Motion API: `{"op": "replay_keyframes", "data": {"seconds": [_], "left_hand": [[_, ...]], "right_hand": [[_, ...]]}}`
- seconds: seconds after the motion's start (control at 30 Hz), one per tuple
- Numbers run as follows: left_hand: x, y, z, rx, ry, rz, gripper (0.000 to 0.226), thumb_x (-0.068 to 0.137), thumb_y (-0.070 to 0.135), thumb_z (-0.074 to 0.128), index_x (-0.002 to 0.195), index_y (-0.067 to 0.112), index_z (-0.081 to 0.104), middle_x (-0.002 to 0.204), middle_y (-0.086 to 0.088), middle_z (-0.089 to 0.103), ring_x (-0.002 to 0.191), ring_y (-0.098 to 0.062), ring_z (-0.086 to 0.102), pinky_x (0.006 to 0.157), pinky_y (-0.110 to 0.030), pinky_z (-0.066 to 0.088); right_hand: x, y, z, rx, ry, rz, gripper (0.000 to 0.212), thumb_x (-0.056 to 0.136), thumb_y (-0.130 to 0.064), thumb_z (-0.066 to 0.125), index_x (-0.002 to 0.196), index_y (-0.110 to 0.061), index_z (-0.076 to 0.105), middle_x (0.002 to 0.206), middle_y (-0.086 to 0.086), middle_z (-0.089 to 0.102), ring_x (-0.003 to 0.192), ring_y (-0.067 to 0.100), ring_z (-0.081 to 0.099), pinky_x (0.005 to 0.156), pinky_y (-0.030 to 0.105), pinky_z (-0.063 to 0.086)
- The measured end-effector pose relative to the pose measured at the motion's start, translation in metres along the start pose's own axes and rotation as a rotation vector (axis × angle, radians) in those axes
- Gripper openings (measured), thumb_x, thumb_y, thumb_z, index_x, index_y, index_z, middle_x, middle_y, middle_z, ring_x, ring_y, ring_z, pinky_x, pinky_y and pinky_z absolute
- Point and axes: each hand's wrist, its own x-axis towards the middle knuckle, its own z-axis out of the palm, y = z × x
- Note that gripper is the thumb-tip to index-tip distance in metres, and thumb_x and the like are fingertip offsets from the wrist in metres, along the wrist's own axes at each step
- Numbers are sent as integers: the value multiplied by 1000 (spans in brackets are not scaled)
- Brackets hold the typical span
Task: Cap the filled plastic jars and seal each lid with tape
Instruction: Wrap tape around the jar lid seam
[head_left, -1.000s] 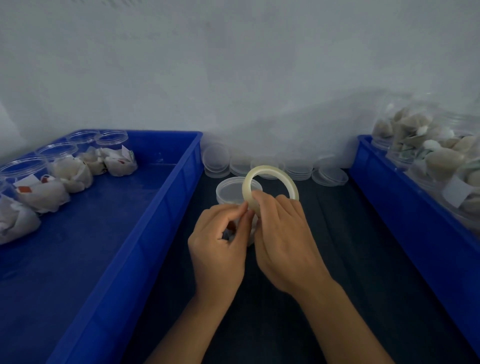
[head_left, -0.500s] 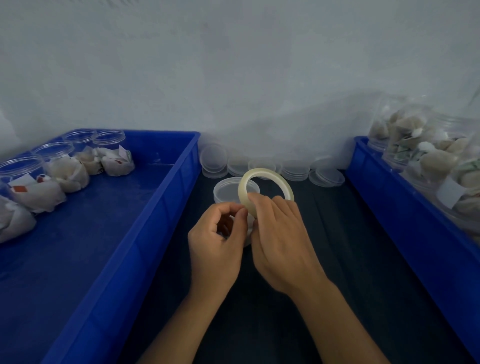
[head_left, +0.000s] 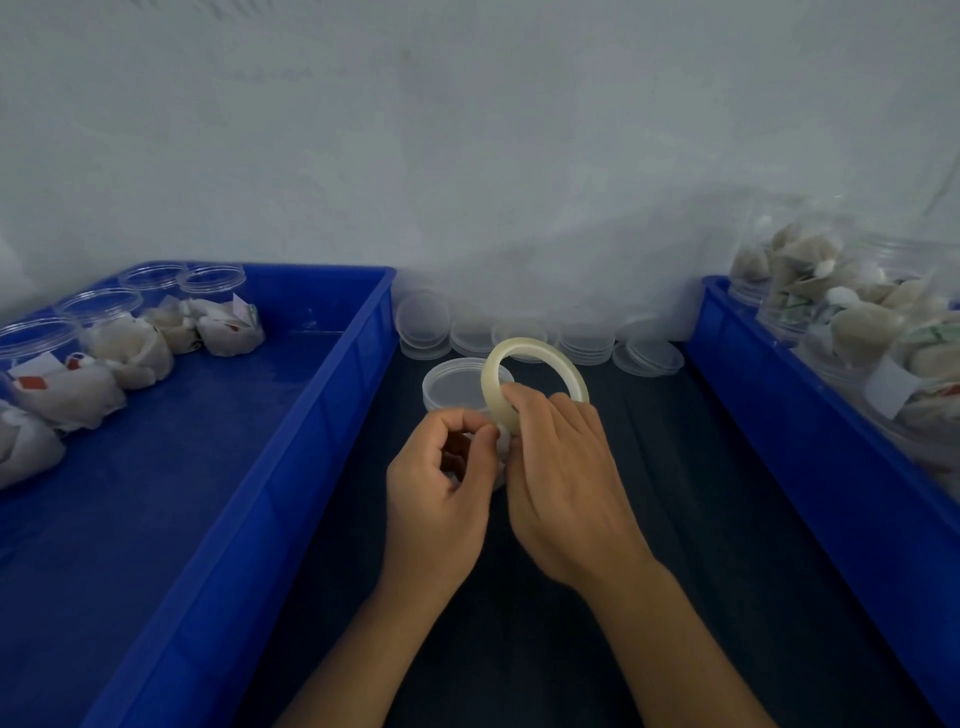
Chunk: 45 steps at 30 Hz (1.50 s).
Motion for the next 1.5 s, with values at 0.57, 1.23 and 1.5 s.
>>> {"op": "replay_keyframes", "data": {"seconds": [0.57,1.23,1.5], "left_hand": [[-2,-3,1,-57,-9,37,23,98,29,69,119,30,58,102,15,66,89,-15,71,71,-17,56],[3,-6,-4,65,32,188,17,101,31,64,101,15,69,98,15,68,94,-7,70,81,-12,52],[4,-3,-4,95,50,237,15,100,28,64,95,15,67,91,12,65,85,-11,67,74,-14,51]], "right_hand": [[1,-2,-7,69,-132,97,43,103,-32,42,140,-13,55,109,-3,64,94,9,51,90,28,40],[1,3,-8,-2,-124,47,43,103,-29,42,140,-11,54,106,-2,65,93,10,51,91,27,42],[4,-3,-13,22,-107,106,55,104,-35,35,155,-15,38,112,-6,65,94,5,52,93,25,40]]}}
